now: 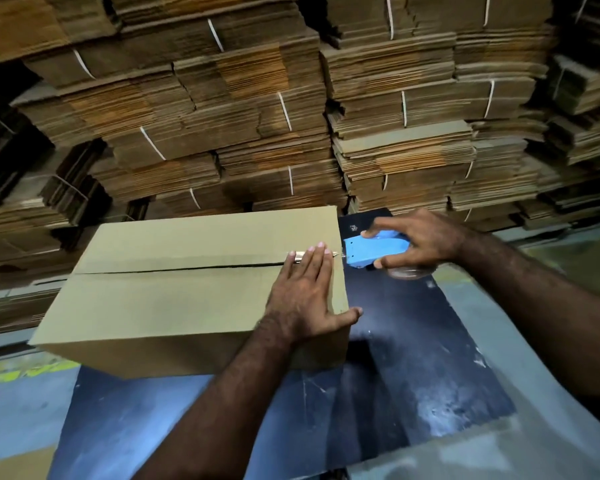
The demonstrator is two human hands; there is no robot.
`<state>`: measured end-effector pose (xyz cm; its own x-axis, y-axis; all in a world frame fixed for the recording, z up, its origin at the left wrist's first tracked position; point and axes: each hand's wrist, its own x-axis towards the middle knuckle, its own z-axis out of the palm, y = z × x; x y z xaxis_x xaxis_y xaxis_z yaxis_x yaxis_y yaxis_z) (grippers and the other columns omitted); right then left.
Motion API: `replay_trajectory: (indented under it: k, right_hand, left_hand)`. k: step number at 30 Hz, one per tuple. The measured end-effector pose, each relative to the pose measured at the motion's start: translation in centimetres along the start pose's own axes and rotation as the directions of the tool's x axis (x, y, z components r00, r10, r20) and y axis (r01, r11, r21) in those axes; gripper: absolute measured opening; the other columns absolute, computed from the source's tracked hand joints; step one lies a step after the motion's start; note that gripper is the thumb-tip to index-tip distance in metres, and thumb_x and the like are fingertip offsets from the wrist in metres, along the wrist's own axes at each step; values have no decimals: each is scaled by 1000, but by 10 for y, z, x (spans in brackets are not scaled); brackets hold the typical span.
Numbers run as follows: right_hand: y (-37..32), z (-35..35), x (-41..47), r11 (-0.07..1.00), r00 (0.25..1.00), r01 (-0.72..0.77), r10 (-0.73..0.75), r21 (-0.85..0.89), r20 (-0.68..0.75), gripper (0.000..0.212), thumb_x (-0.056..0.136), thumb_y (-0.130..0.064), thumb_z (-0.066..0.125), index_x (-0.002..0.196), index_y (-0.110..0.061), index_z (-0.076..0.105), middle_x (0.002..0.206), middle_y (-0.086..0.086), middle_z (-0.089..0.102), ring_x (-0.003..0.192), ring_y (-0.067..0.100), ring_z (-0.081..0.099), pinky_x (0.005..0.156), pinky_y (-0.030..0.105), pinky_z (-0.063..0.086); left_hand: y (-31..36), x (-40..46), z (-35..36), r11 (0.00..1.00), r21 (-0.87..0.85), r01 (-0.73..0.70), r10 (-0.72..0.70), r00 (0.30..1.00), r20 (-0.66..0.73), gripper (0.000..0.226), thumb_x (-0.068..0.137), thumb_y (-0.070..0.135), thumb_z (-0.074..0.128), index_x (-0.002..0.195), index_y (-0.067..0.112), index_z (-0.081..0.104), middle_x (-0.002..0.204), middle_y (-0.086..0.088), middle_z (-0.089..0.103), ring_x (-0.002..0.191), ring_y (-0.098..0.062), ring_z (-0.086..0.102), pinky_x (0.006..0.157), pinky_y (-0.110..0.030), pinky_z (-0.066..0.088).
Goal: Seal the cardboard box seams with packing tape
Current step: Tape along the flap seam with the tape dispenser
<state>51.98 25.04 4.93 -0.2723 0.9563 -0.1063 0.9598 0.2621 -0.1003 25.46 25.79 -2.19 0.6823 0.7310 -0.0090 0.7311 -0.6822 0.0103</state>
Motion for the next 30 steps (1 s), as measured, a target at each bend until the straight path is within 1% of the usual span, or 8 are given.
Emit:
replay_trajectory:
  k: [5,8,13,17,20,23,27,30]
  right_hand:
    - [11,-2,-13,999,999,-42,42,17,21,76,69,-84,39,134,-44,45,93,-4,62,70,10,57,55,21,37]
    - [6,8,-10,996,998,-51,52,-67,18,82,66,-88,31,135,-45,43,93,-6,58,75,12,57,59,22,39]
    - [-3,18,1,983,998,-43,49,-181,25,68,78,-81,44,135,-44,41,102,-4,64,82,16,54,67,27,45]
    - [-6,23,10,977,997,-51,60,-208,37,60,81,-75,50,131,-43,42,106,-3,65,81,17,49,64,27,34]
    - [-4,25,4,983,999,-48,48,-180,-6,66,76,-78,41,131,-43,42,108,-3,66,81,15,48,62,27,33]
    - [12,29,-19,995,996,-82,81,-51,-24,74,75,-79,35,137,-39,43,108,1,66,78,16,52,57,23,32]
    - [64,51,-82,960,974,-227,224,-166,-35,90,64,-98,19,133,-45,42,109,-3,70,91,24,66,69,32,51]
    - [66,43,-98,948,924,-317,318,42,-213,77,67,-87,49,128,-40,50,103,5,73,88,33,68,70,40,54]
  left_hand:
    - [0,-1,-1,1000,0,7,-7,1000,15,117,73,88,10,158,8,2,167,-8,-6,153,-19,-7,122,-48,-6]
    - [0,-3,0,1000,-8,2,-3,1000,-4,116,75,88,12,158,8,1,167,-8,-6,153,-18,-8,122,-47,-8]
    - [0,-1,3,1000,-7,-18,18,1000,0,113,79,87,15,158,8,-1,166,-9,-9,153,-20,-10,123,-46,-8]
    - [-2,-1,6,1000,14,-23,24,998,-51,113,79,86,16,158,6,6,167,-10,-2,154,-21,-4,123,-44,-7]
    - [-2,-1,6,999,19,-30,31,998,-51,112,79,86,15,158,7,6,167,-10,-3,154,-21,-3,123,-45,-6]
    - [-3,1,5,1000,2,-30,30,999,-24,113,78,87,11,158,8,0,166,-10,-9,154,-21,-7,123,-45,-5]
    - [-3,0,4,999,-10,-37,37,999,7,114,76,87,9,158,8,-2,166,-9,-10,153,-21,-8,124,-44,-4]
    - [-1,2,2,999,10,-39,39,999,1,115,77,87,9,158,7,0,166,-11,-7,154,-23,-7,123,-45,-5]
